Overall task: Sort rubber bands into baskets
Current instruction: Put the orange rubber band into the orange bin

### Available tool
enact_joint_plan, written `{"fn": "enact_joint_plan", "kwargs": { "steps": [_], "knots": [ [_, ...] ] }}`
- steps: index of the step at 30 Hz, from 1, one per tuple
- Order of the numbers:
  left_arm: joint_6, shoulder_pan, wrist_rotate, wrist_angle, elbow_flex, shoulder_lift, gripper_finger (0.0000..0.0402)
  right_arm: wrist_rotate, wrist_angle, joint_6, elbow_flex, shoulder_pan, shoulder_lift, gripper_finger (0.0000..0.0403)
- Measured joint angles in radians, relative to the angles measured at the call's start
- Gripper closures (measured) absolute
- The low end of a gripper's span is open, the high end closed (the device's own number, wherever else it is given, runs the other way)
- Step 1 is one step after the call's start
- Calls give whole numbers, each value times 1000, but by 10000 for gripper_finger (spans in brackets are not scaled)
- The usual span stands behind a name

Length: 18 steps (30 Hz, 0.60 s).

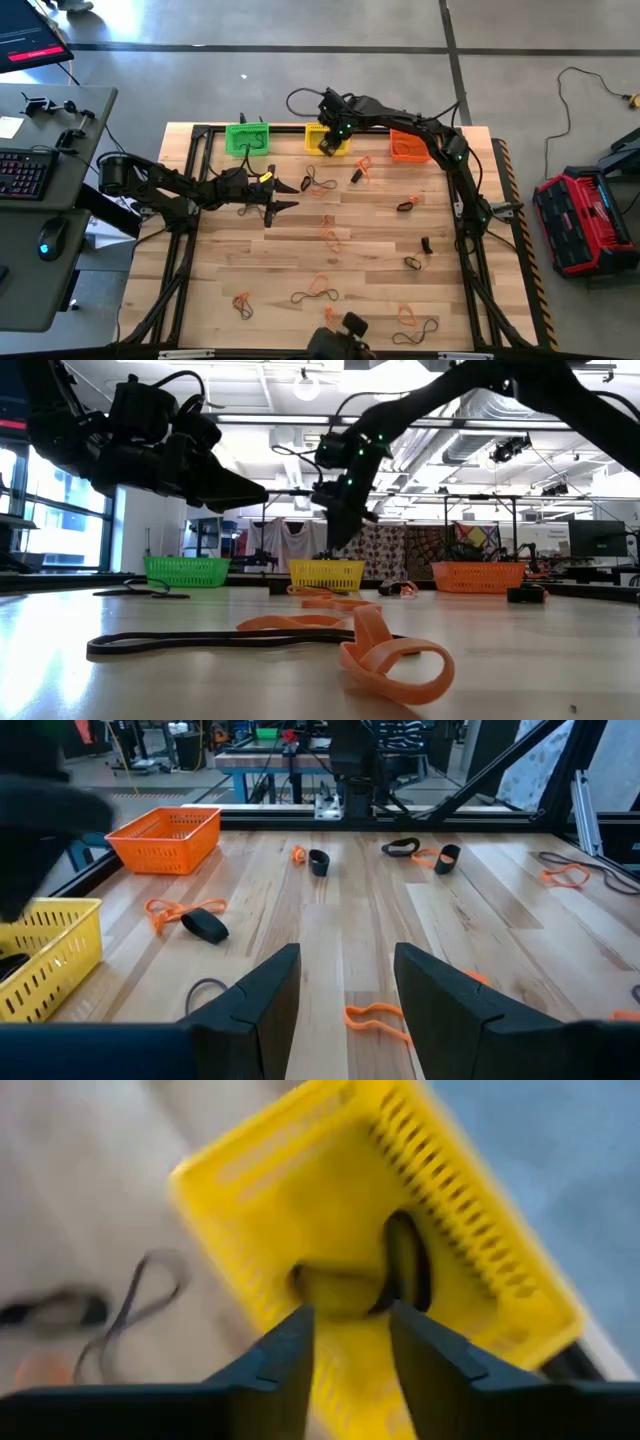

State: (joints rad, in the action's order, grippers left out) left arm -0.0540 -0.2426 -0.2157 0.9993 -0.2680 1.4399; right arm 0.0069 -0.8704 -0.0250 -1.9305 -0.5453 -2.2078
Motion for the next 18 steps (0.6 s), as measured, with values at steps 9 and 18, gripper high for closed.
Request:
{"fn": "enact_joint_plan", "kwargs": {
  "steps": [9,18],
  "knots": [
    [0,1,3,0,0,0,245,161,-59,51,2,131,16,389],
    [-2,1,2,-6,0,0,245,192,280,-20,318,155,153,402]
  ]
}}
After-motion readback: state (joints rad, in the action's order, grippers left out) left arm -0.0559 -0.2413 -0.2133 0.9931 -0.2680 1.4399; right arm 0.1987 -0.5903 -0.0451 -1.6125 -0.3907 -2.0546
